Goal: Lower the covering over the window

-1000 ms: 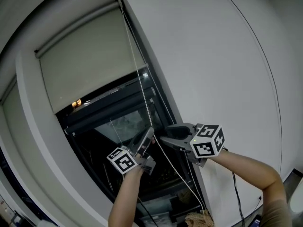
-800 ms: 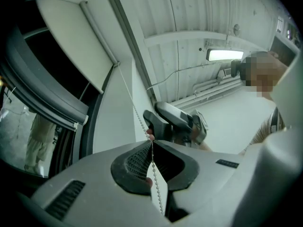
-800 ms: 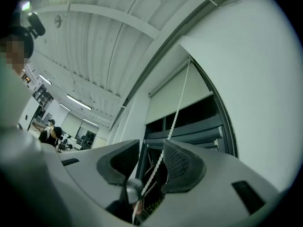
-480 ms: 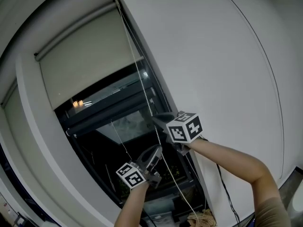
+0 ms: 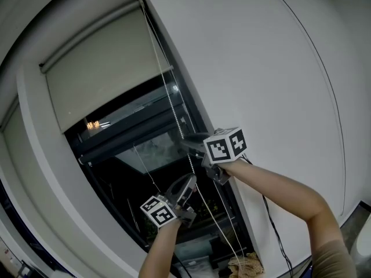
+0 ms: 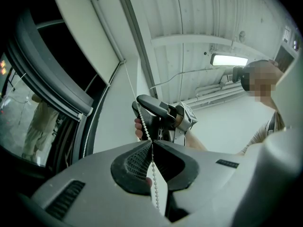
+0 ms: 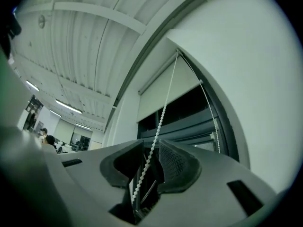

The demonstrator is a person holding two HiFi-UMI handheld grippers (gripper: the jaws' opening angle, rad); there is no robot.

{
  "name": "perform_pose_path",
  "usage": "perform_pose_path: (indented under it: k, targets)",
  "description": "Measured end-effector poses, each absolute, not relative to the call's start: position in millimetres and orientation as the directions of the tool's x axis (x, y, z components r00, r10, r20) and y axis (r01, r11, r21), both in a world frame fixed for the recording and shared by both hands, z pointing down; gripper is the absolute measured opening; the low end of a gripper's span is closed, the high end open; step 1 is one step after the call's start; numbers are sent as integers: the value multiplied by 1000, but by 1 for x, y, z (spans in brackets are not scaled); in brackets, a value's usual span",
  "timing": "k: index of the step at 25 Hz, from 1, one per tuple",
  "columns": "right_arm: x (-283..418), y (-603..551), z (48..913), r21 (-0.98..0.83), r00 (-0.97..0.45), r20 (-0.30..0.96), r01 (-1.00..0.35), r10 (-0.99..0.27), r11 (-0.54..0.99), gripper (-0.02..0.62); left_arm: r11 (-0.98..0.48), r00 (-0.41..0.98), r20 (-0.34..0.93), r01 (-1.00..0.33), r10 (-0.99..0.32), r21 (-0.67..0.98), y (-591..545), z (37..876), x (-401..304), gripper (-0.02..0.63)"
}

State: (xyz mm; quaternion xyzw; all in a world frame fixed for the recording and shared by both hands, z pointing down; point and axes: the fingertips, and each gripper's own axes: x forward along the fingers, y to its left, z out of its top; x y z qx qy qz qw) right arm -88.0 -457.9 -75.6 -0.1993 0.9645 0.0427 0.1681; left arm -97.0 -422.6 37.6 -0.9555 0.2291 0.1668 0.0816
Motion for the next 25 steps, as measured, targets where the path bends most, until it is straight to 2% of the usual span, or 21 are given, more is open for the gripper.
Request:
perform_pose_path:
  k: [2,4,5,9,10,11,12,14,16,18,20,21,22,23,25]
  targets:
    - [-88,-456,-75,-18,-867,-342,-380,-363,925,89,-883,839,-356,-463,-411,-73,-422,37,-95,23]
    - [-85,-457,-75,-31,-853,-353,-401,-385,916,27,-886,839,-362,-459,-406,-69,-421,37,-94,23]
    - [-84,-457,-75,-37,-848,-358,-405,-391,913,17,-887,840,-363,-457,-404,-70,-420,37,-93,23]
    - [-81,-446,-77,-4,-853,-364,-400,-373,917,11,-893,833,-396,-446,-387,-64,-422,23,-103,30]
    - [-82,-438,-72,29,-866,-346,-395,-361,918,11,-902,816,-441,-430,-373,-33,-426,11,-111,65]
    - [-86,-429,-62,64,-884,-315,-383,-346,921,11,-913,798,-486,-407,-356,1,-430,-3,-119,138]
    - [-90,-420,-48,99,-903,-274,-369,-331,924,11,-923,787,-516,-385,-339,19,-434,-18,-123,168]
    - [-98,-410,-18,145,-924,-202,-355,-324,923,11,-939,789,-533,-341,-305,33,-442,-44,-120,176]
    - [-99,-413,0,135,-925,-181,-360,-334,923,11,-968,799,-553,-240,-236,67,-441,-65,-112,178]
    - [-96,-421,5,96,-922,-186,-360,-339,928,11,-984,818,-546,-165,-178,74,-436,-77,-99,176]
    - [-93,-425,6,80,-921,-195,-357,-337,931,11,-972,855,-468,-230,-223,43,-441,-71,-83,163]
    - [-91,-425,6,82,-921,-199,-356,-335,931,11,-956,860,-432,-291,-272,24,-445,-66,-78,92]
    - [-89,-425,6,89,-921,-201,-356,-333,930,11,-942,851,-423,-335,-310,16,-448,-62,-75,54]
    - [-87,-425,6,102,-922,-203,-355,-330,929,11,-936,837,-439,-352,-326,24,-448,-62,-75,30]
    - [-81,-420,3,153,-926,-213,-348,-313,925,12,-936,812,-484,-350,-327,44,-444,-63,-78,23]
